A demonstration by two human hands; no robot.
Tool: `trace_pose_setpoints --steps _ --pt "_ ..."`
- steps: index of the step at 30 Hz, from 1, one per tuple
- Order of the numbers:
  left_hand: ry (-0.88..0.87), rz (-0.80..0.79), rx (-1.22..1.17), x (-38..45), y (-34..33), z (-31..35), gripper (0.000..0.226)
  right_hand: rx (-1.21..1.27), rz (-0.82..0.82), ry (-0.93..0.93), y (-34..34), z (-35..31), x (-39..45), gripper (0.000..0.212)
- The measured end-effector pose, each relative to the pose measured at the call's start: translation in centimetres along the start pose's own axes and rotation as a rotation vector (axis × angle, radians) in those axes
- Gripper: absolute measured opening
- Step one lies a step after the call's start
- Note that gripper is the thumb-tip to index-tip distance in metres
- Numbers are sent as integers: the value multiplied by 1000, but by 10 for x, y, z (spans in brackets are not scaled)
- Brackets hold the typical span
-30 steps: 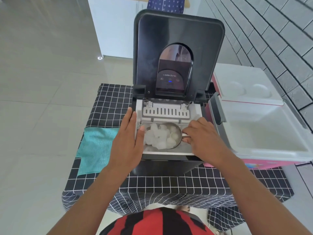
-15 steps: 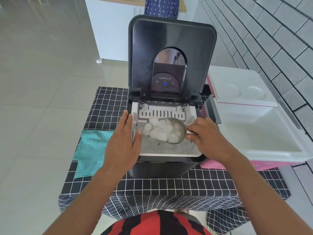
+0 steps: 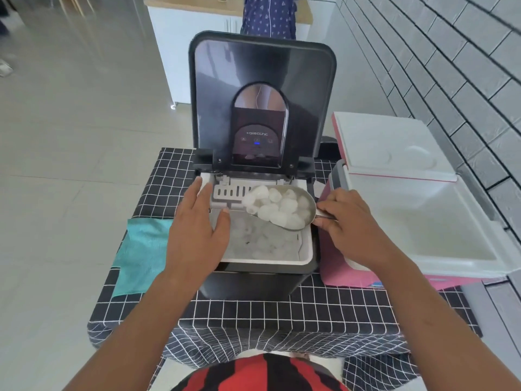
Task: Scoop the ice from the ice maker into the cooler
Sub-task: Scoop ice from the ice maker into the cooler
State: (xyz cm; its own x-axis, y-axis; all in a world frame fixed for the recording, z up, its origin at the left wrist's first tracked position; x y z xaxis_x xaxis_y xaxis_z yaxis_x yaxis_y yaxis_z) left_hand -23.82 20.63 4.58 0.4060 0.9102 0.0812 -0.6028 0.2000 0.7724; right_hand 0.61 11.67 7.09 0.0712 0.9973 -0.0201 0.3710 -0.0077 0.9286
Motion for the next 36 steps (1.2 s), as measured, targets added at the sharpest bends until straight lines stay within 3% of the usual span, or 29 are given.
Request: trace_pose_setpoints --steps 7,14,18,26,33,36 --pt "-70 17 9 18 -23 71 55 36 36 -27 43 55 -21 11" --pt "-237 -55 -60 41 -94 180 54 -22 86 -222 73 175 -63 12" --pt "-216 -161 2 54 -157 217 63 -86 74 -351 73 249 -84 15" --pt "3 -316 164 63 -249 206 77 -384 -139 -450 35 327 -80 20" --pt "23 -291 160 60 -257 200 78 -555 -334 -479 6 339 -62 20" --pt "28 -284 171 61 -257 200 77 -566 -331 -479 9 342 -56 20"
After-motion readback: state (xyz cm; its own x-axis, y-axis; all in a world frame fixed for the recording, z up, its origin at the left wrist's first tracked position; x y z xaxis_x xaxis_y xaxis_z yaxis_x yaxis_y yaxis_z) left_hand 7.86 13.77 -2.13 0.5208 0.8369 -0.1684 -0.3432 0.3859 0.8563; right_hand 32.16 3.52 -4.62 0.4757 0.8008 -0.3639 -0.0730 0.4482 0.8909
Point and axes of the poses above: each hand's wrist, its own x-axis towards the middle knuckle, its own y-axis out of the back of the hand, z = x × y, the point moved 10 cm from there along x, towards the middle knuckle, and after that the axes turned 11 degrees about -z, right-handed, at the moved point
